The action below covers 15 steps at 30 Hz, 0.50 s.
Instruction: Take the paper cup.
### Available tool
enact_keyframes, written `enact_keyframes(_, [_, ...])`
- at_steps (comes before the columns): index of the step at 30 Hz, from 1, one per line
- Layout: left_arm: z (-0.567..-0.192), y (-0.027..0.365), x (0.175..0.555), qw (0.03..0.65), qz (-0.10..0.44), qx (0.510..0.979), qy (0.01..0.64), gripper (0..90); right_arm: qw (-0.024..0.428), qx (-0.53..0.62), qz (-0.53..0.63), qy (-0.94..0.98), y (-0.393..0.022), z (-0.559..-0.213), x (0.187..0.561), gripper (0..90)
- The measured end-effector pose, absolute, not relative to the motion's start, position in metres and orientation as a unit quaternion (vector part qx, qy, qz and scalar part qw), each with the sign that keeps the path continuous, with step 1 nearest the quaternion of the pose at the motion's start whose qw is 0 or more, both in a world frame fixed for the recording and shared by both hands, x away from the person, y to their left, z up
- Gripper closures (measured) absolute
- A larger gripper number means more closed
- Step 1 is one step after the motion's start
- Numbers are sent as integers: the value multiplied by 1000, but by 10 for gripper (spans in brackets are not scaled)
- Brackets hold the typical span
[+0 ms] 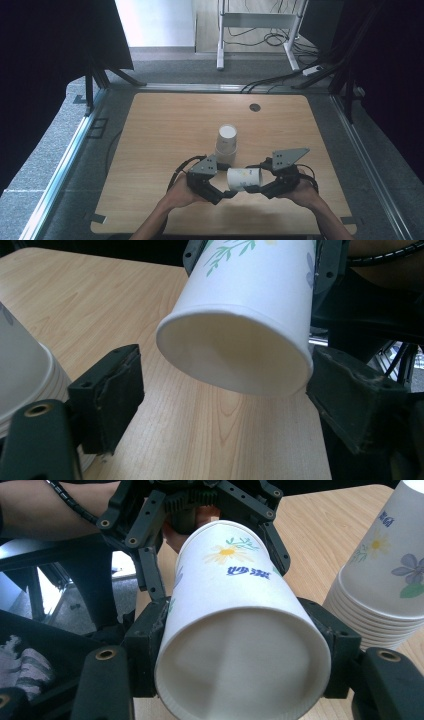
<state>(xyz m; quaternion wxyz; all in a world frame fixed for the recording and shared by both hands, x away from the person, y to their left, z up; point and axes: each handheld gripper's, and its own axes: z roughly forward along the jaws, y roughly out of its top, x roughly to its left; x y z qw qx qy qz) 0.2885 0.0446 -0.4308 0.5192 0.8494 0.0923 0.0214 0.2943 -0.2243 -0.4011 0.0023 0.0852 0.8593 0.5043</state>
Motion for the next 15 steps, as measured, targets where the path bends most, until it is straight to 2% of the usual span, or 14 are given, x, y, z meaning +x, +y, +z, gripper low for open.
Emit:
enact_keyframes(9, [-434,47,290,536,11,840,76,280,-3,81,503,861,-224,-404,294,367])
enact_keyframes(15, [-434,47,290,537,12,840,74,295,-5,81,505,859,-224,-404,295,369])
